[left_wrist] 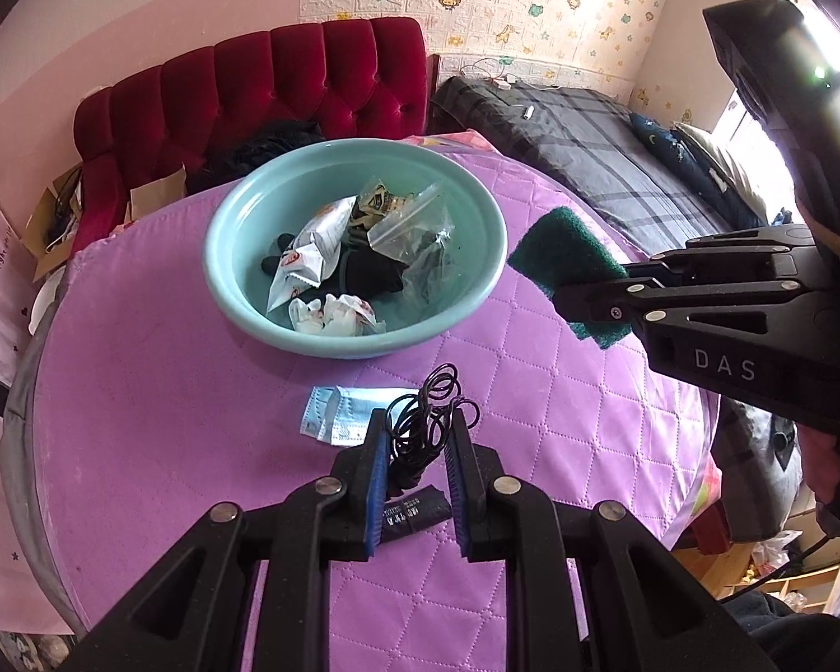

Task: Organize soft objects
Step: 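Carry the cable and scouring pad over the teal basin with both grippers, then lower both items into the basin and open both grippers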

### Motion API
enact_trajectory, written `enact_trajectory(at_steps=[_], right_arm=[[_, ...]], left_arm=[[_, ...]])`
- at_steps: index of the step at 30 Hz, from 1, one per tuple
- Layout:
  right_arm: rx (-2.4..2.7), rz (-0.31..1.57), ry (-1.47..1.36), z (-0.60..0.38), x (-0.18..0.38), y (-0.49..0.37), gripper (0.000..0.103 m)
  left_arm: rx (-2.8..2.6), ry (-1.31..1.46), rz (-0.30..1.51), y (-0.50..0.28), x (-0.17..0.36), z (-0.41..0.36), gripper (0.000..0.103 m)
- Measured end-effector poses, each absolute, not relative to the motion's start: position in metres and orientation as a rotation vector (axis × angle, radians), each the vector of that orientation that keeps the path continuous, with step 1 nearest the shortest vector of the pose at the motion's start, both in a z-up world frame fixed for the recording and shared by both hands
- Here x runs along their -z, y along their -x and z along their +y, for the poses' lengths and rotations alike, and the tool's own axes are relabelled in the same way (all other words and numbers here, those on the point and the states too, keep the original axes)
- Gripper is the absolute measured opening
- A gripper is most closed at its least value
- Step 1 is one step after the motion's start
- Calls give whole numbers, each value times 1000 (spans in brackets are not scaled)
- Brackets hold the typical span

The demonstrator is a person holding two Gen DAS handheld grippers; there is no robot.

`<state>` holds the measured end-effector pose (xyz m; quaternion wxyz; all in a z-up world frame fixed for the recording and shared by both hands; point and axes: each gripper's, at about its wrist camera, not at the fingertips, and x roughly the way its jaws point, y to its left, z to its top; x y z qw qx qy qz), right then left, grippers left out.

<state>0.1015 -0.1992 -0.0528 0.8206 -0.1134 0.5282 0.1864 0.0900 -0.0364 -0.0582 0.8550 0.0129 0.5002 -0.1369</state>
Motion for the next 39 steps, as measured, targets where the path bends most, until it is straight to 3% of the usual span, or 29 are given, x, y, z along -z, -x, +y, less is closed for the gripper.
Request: enact_trajectory(at_steps=[21,39], right_arm=[[-391,1111,205,-178,48,-190,12],[-371,1156,214,-157,75,-255,13]], left_arm=[[274,-44,1051,-176,60,-19,21],[241,-85,1086,-249,85,-13,21]])
